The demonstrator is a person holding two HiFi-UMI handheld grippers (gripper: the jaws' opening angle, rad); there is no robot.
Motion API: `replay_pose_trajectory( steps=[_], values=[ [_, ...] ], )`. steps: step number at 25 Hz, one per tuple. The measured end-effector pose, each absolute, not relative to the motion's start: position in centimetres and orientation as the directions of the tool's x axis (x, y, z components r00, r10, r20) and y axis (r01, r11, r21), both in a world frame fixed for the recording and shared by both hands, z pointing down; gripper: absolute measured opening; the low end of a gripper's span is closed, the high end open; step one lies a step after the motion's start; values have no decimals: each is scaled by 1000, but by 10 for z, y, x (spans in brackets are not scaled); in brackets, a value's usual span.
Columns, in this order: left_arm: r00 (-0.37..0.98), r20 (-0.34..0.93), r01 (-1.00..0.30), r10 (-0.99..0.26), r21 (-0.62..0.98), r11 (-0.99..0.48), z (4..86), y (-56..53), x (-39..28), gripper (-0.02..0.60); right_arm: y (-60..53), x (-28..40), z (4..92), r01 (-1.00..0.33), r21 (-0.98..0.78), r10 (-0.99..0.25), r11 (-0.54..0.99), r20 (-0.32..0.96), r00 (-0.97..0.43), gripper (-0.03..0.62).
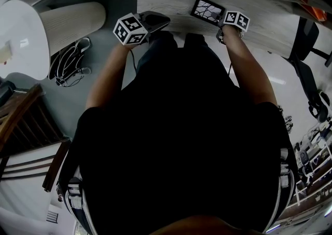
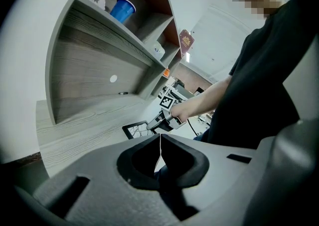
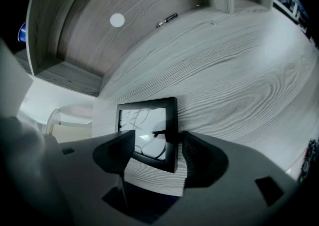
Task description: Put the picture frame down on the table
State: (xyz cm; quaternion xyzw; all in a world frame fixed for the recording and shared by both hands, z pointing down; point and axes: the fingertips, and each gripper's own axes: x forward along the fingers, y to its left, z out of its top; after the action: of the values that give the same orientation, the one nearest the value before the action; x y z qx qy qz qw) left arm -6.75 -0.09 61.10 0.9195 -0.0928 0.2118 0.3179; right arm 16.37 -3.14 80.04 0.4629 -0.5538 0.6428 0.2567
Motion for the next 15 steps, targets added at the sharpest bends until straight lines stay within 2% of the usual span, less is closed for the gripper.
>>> replay_pose_trajectory(
  steps=[15],
  values=[
    [893,450,-301,-29,546,-782,609,6,-67,18,-26,165,797,-822,-490,-180,-288,871,-456,270]
  ],
)
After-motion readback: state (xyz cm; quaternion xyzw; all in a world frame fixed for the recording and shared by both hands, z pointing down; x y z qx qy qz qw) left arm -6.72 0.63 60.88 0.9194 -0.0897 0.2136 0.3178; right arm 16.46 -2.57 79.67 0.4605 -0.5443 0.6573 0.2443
